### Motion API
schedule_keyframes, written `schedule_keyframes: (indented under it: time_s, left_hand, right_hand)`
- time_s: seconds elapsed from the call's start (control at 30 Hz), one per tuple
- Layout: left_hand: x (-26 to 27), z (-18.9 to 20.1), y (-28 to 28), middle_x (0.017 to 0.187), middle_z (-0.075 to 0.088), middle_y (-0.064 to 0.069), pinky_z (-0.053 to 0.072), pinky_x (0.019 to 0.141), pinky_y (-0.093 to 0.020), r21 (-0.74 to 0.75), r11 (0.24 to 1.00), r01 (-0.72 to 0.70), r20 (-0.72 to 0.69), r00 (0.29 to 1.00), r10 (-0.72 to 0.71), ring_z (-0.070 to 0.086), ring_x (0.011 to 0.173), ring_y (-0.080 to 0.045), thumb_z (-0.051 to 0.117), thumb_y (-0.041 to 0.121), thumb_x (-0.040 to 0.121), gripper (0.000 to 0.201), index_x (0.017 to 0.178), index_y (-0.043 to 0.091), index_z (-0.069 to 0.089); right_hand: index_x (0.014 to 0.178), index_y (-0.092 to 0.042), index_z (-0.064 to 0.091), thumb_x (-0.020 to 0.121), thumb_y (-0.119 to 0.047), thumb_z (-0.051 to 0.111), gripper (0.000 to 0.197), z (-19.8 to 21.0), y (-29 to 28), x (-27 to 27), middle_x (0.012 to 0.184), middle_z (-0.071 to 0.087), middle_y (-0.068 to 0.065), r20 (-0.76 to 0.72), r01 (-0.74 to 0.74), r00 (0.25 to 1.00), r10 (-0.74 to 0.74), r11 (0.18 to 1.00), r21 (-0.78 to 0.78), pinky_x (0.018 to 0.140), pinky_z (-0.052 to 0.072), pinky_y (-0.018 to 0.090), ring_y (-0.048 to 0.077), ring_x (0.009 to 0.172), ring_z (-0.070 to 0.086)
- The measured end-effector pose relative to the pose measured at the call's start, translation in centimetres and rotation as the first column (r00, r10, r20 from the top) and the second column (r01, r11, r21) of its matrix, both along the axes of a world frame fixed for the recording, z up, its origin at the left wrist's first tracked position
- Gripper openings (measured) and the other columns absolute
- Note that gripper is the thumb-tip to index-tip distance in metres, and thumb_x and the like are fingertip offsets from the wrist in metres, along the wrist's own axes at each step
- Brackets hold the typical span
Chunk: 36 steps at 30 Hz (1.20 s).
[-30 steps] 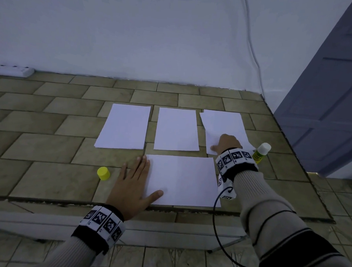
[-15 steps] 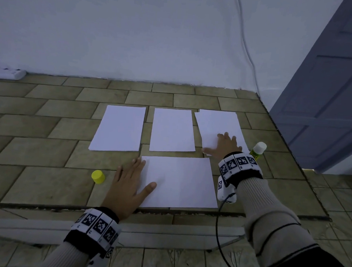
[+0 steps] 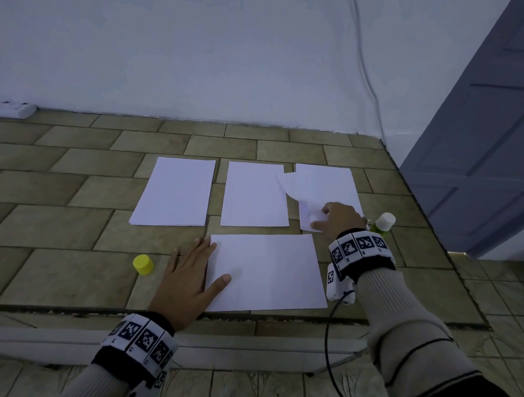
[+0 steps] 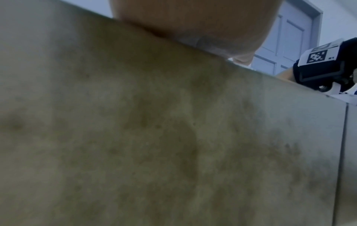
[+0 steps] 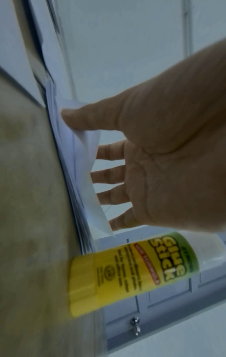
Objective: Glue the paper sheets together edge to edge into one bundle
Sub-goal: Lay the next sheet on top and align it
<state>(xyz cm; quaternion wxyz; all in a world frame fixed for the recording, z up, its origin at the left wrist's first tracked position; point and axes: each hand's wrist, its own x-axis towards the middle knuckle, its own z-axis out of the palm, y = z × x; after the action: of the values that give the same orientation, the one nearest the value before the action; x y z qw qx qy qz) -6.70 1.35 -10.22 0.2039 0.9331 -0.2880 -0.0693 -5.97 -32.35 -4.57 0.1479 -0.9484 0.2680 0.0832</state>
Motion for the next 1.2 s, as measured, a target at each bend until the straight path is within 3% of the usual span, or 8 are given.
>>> schedule_keyframes:
  time_s: [0.17, 0.27, 0.37, 0.57, 0.8, 1.03, 1.1, 1.2]
  left_hand:
    - [0.2, -0.1, 0.1, 0.161, 0.002, 0.01, -0.006, 0.122, -0.041, 0.074, 0.997, 0.021, 0.009, 1.0, -0.022, -0.004, 0.148, -0.005, 0.007, 0.092, 0.071, 0.107, 0.155, 0.026, 0.01]
    - [0.2, 1.3, -0.1, 0.15, 0.038, 0.015, 0.025, 0.117, -0.041, -0.153, 0.987, -0.041, -0.031, 0.999, 0.037, 0.032, 0.14, -0.009, 0.023, 0.084, 0.081, 0.082, 0.146, 0.034, 0.03]
    - [0.4, 3.6, -0.9, 0.126, 0.049, 0.037, 0.036, 0.098, -0.01, -0.469, 0.869, -0.157, -0.17, 0.982, 0.085, 0.046, 0.12, 0.01, 0.036, 0.072, 0.089, 0.043, 0.127, 0.05, 0.038]
    - [3.4, 5.9, -1.7, 0.129, 0.059, -0.005, 0.056, 0.08, -0.032, -0.674, 0.522, -0.522, -0.62, 0.785, -0.016, 0.063, 0.111, -0.023, 0.041, 0.082, 0.08, 0.077, 0.14, 0.033, 0.038]
    - [3.2, 5.7, -2.1, 0.093, 0.076, 0.002, 0.058, 0.065, -0.026, -0.598, 0.669, -0.442, -0.649, 0.756, -0.081, 0.072, 0.089, -0.015, 0.054, -0.01, 0.092, 0.045, 0.125, 0.021, 0.052]
    - [2.8, 5.0, -2.1, 0.105, 0.073, -0.002, 0.058, 0.069, -0.025, -0.668, 0.625, -0.404, -0.564, 0.823, -0.071, 0.07, 0.095, -0.016, 0.055, -0.008, 0.092, 0.048, 0.127, 0.024, 0.051]
    - [2.7, 4.8, -2.1, 0.108, 0.072, 0.002, 0.057, 0.071, -0.023, -0.673, 0.634, -0.381, -0.549, 0.832, -0.083, 0.07, 0.098, -0.013, 0.055, -0.009, 0.091, 0.049, 0.129, 0.022, 0.051]
    - [2.4, 4.5, -2.1, 0.113, 0.068, 0.005, 0.056, 0.077, -0.02, -0.666, 0.666, -0.337, -0.511, 0.856, -0.079, 0.067, 0.1, -0.005, 0.055, -0.01, 0.091, 0.052, 0.132, 0.02, 0.046]
  right_hand:
    - [0.122, -0.013, 0.057, 0.084, -0.041, 0.065, 0.048, 0.9, 0.2, -0.3, 0.124, 0.061, 0.006, 0.181, -0.038, 0.983, 0.019, 0.994, 0.102, 0.105, 0.035, 0.05, 0.027, 0.116, 0.053]
    - [0.119, -0.019, 0.06, 0.08, -0.044, 0.069, 0.047, 1.9, 1.4, -1.2, 0.135, 0.054, 0.005, 0.33, -0.134, 0.941, 0.073, 0.977, 0.168, 0.112, 0.025, 0.054, 0.026, 0.13, 0.043]
    - [0.12, -0.029, 0.06, 0.079, -0.04, 0.073, 0.044, 3.6, 3.1, -3.0, 0.158, 0.02, 0.003, 0.359, -0.253, 0.92, 0.159, 0.939, 0.232, 0.116, 0.003, 0.05, 0.025, 0.148, 0.005]
    - [0.107, -0.045, 0.06, 0.074, -0.029, 0.079, 0.041, 3.6, 4.3, -6.7, 0.161, -0.002, -0.005, 0.352, -0.467, 0.869, 0.348, 0.812, 0.349, 0.118, 0.006, 0.048, 0.021, 0.148, -0.01]
    - [0.113, -0.039, 0.061, 0.075, -0.018, 0.08, 0.047, 2.4, 4.1, -8.8, 0.161, -0.002, -0.006, 0.313, -0.465, 0.874, 0.371, 0.825, 0.321, 0.106, 0.031, 0.022, 0.019, 0.143, 0.028]
    - [0.112, -0.03, 0.06, 0.083, 0.002, 0.067, 0.044, 0.9, 2.9, -9.0, 0.124, 0.058, -0.005, 0.391, -0.311, 0.92, 0.013, 0.631, 0.711, 0.083, 0.055, 0.027, 0.023, 0.108, 0.064]
    - [0.107, -0.023, 0.062, 0.083, 0.001, 0.068, 0.035, 0.7, 2.7, -8.9, 0.078, 0.065, -0.003, 0.389, -0.268, 0.921, -0.035, 0.669, 0.694, 0.067, 0.053, 0.025, 0.021, 0.071, 0.062]
    - [0.103, -0.02, 0.065, 0.079, -0.003, 0.074, 0.031, 0.3, 2.8, -8.7, 0.078, 0.057, 0.0, 0.386, -0.218, 0.922, -0.028, 0.786, 0.578, 0.064, 0.047, 0.014, 0.014, 0.072, 0.055]
